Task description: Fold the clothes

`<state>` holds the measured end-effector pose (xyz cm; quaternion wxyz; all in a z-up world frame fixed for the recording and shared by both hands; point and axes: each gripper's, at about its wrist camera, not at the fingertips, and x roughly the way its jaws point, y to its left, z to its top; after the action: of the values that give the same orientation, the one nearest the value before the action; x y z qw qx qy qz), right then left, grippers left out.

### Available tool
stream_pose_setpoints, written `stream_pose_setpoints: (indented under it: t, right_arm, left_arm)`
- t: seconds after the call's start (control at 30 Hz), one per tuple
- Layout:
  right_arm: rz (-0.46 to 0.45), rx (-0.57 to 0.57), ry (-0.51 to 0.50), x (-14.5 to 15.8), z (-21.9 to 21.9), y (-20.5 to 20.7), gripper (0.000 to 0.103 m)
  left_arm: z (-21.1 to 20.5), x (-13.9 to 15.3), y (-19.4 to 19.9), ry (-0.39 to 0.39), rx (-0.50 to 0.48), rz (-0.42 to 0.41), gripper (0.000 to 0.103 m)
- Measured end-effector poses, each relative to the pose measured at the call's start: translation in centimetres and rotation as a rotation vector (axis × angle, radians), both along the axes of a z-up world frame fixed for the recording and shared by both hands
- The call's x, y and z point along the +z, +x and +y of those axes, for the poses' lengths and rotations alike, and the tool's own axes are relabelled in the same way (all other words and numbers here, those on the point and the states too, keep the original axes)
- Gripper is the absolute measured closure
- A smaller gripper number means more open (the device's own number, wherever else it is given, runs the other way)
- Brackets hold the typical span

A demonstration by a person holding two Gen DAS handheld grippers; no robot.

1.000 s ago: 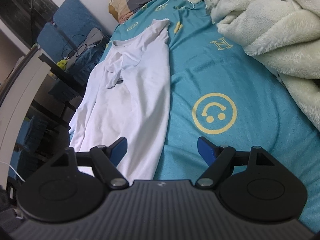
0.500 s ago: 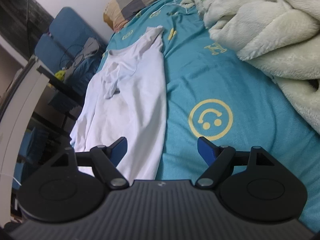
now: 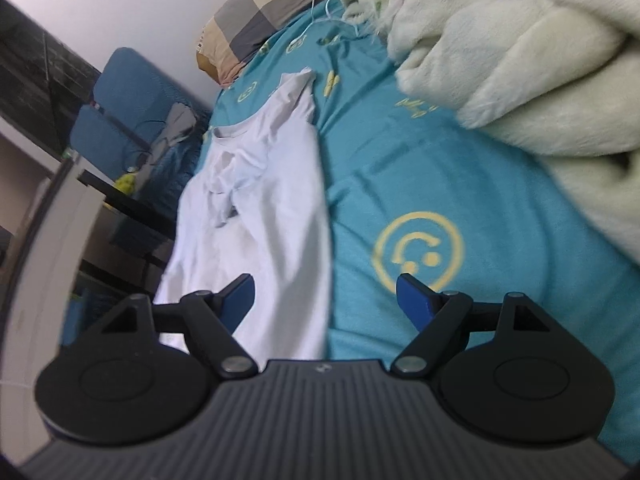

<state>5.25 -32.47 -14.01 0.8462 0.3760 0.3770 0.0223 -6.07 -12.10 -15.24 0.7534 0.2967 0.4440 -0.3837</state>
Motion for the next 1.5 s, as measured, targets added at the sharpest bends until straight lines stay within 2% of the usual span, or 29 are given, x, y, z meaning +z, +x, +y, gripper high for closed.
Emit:
stream_pose_setpoints:
  t: [0.13,0.23,0.33,0.4,0.43,0.47,0.5,0.57,0.73,0.9,0.97,1.07,1.13,1.23,1.4,1.5]
  right_arm:
    - [-0.01,0.003,0.063,-0.7,0.0,5.0,0.027]
    - [0.005,0.032,0.05,-2.6,0.6,9.2,0.039]
    - [0.009,0.057,0.001,-4.7,1.3,11.9,0.047]
    - [-0.004,0.075,-0.015,-5.9,1.6,13.2,0.057]
    - [-0.015,0.088,-0.016,-6.2,1.7,13.7,0.069]
    - [-0.027,0.099,-0.011,-6.1,1.7,13.9,0.088]
    - [-0.033,0.105,-0.009,-5.9,1.6,14.1,0.094]
    - [-0.05,0.095,-0.026,-5.1,1.4,13.9,0.099]
    - [-0.062,0.073,-0.099,-3.2,1.4,13.4,0.1]
    - [0.006,0.103,-0.211,-4.9,2.3,14.1,0.099]
    - [0.011,0.11,-0.226,-5.2,2.4,14.1,0.099]
    - [-0.012,0.114,-0.257,-4.2,2.6,13.8,0.097]
    - [-0.037,0.11,-0.275,-3.1,2.8,13.3,0.096]
    - [-0.069,0.104,-0.295,-1.2,3.1,12.0,0.096]
    - [-0.15,0.098,-0.344,3.2,3.7,8.5,0.095]
    - [-0.209,0.091,-0.385,6.1,4.3,5.7,0.095]
  left_arm:
    - [0.4,0.1,-0.1,-0.003,0.012,0.006,0.087]
    - [0.7,0.5,0.0,-0.045,0.014,0.004,0.094]
    - [1.4,1.4,0.1,-0.129,0.001,0.032,0.096]
    - [1.7,2.0,0.3,-0.187,-0.007,0.071,0.097]
    - [1.8,2.2,0.4,-0.216,-0.008,0.092,0.097]
    - [1.8,2.4,0.5,-0.239,-0.009,0.115,0.097]
    - [1.8,2.5,0.6,-0.26,-0.009,0.139,0.097]
    - [1.7,2.6,0.4,-0.286,-0.012,0.176,0.097]
    - [0.4,1.0,-0.1,-0.264,-0.018,0.218,0.097]
    - [0.0,0.1,0.6,-0.25,-0.002,0.223,0.095]
    - [0.1,0.3,0.7,-0.263,0.007,0.216,0.093]
    - [0.3,1.3,0.5,-0.283,0.029,0.198,0.074]
    - [0.4,1.9,0.4,-0.297,0.044,0.186,0.055]
    - [1.3,3.4,0.4,-0.338,0.071,0.136,0.041]
    - [4.3,6.4,1.0,-0.43,0.166,0.015,0.025]
    - [6.5,8.0,1.4,-0.467,0.231,-0.066,0.023]
